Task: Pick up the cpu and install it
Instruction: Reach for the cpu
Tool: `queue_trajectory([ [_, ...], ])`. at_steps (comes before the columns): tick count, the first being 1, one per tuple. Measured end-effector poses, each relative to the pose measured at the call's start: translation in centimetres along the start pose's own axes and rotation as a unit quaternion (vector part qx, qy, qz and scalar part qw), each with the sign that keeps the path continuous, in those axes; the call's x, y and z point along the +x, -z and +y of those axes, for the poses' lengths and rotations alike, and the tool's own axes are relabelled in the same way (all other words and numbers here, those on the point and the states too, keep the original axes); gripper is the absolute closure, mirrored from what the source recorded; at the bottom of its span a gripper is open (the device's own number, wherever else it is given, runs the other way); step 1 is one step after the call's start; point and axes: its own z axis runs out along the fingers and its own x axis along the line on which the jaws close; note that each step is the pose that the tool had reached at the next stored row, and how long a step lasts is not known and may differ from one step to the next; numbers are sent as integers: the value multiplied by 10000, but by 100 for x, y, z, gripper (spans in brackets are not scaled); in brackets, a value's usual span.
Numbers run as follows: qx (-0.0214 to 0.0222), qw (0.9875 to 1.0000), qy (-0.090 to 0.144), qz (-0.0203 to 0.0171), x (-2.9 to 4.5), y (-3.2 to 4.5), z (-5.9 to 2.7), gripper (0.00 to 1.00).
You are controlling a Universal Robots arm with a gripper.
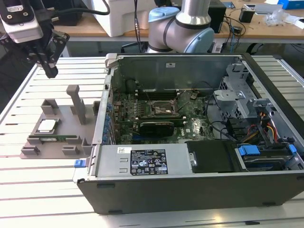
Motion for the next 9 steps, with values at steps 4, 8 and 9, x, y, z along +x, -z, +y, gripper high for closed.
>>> queue_trajectory([
  [4, 0, 10000, 0, 0, 116, 3, -9, 89],
  [8, 0, 10000, 0, 0, 244, 6, -18, 89],
  [9, 0, 10000, 0, 0, 274, 6, -20, 89],
])
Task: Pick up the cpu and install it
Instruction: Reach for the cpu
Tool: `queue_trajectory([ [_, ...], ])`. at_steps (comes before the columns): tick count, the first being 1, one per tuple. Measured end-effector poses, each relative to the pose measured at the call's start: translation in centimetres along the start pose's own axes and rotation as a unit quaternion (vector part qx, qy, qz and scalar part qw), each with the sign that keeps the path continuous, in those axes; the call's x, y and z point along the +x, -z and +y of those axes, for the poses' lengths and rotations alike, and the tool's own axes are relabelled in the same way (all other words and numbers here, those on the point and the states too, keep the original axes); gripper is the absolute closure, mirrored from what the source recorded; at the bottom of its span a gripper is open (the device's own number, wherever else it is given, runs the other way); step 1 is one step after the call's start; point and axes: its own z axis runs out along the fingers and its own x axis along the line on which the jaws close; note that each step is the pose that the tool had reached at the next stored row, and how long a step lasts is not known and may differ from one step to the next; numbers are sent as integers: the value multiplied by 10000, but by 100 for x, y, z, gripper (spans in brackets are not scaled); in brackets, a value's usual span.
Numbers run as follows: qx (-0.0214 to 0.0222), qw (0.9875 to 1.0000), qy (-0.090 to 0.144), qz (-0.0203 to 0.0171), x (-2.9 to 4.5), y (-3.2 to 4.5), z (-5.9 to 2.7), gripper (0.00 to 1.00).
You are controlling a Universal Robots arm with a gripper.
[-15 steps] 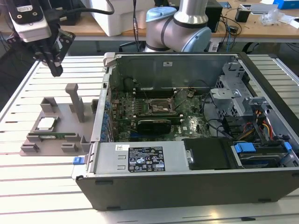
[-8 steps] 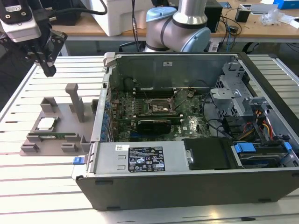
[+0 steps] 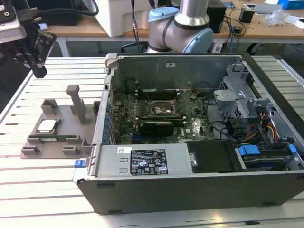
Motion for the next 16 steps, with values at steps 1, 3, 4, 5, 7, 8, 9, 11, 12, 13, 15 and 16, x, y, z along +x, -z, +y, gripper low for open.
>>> queue_trajectory([
  [1, 0, 10000, 0, 1, 51, 2, -4, 89],
  [3, 0, 10000, 1, 1, 126, 3, -10, 89],
  [4, 0, 10000, 1, 1, 146, 4, -11, 89],
  [5, 0, 10000, 0, 0, 160, 4, -12, 89],
  [7, 0, 10000, 0, 0, 223, 5, -17, 89],
  [8, 0, 10000, 1, 0, 242, 6, -19, 89],
  [9, 0, 10000, 0, 0, 264, 6, -20, 89],
  [11, 0, 10000, 0, 0, 319, 7, -24, 89],
  [12, 0, 10000, 1, 1, 352, 8, -27, 89],
  [13, 0, 10000, 1, 1, 387, 9, -29, 89],
  [15, 0, 10000, 1, 1, 450, 11, -34, 89],
  [16, 0, 10000, 1, 0, 474, 11, -36, 89],
])
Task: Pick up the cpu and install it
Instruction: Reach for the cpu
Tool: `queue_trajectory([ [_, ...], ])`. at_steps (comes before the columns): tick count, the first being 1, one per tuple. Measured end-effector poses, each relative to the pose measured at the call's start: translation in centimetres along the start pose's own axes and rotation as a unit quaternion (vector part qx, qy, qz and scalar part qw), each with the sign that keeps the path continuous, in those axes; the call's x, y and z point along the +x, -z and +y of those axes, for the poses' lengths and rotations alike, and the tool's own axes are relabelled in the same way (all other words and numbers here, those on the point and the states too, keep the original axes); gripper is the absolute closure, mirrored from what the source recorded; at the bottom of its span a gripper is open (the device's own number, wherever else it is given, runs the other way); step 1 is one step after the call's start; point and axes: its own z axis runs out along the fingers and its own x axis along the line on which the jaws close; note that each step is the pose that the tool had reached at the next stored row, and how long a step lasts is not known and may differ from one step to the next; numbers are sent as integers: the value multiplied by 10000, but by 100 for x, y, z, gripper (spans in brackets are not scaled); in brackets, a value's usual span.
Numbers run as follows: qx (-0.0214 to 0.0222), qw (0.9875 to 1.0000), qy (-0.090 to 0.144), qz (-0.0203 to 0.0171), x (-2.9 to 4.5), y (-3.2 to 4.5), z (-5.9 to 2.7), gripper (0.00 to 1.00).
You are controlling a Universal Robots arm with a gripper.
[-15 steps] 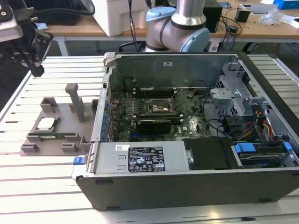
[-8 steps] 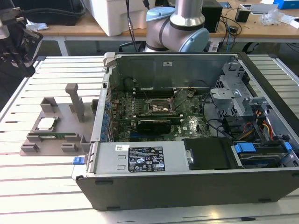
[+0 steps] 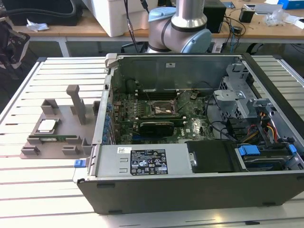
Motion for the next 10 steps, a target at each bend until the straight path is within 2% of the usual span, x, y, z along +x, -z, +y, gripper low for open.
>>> queue_trajectory([
  [10, 0, 10000, 0, 0, 285, 6, -21, 89],
])
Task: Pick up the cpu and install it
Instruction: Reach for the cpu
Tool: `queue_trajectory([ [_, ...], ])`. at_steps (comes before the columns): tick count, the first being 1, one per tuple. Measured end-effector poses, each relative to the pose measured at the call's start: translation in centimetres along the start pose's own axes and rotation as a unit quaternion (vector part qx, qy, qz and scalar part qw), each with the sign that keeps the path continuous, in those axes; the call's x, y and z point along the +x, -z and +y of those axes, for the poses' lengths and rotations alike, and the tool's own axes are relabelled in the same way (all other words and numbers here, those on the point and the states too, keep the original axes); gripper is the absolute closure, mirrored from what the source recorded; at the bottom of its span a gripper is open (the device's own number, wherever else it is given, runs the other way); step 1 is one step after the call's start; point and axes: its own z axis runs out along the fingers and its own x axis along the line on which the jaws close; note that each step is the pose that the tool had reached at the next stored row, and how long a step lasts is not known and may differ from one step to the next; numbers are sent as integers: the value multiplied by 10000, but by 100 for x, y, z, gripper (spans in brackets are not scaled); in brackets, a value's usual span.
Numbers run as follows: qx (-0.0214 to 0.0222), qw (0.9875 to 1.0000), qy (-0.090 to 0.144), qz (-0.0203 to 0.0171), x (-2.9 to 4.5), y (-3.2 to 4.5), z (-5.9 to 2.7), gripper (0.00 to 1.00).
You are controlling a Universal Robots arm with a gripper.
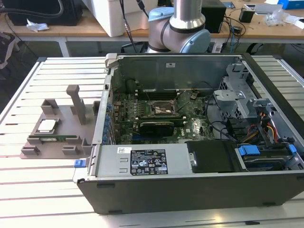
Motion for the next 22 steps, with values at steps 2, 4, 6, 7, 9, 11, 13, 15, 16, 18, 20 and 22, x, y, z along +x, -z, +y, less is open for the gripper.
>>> queue_trajectory([
  [2, 0, 10000, 0, 0, 50, 1, -4, 89],
  [4, 0, 10000, 0, 1, 93, 3, -7, 89],
  [6, 0, 10000, 0, 0, 164, 4, -12, 89],
  [7, 0, 10000, 0, 0, 185, 4, -14, 89],
  [9, 0, 10000, 0, 0, 228, 5, -17, 89],
  [11, 0, 10000, 0, 1, 269, 6, -20, 89],
  [13, 0, 10000, 0, 0, 309, 6, -23, 89],
  [15, 0, 10000, 0, 0, 371, 8, -28, 89],
  [16, 0, 10000, 0, 0, 395, 8, -30, 89],
  [18, 0, 10000, 0, 0, 424, 9, -32, 89],
  [20, 0, 10000, 0, 0, 424, 9, -32, 89],
  [22, 0, 10000, 0, 0, 425, 9, -32, 89],
])
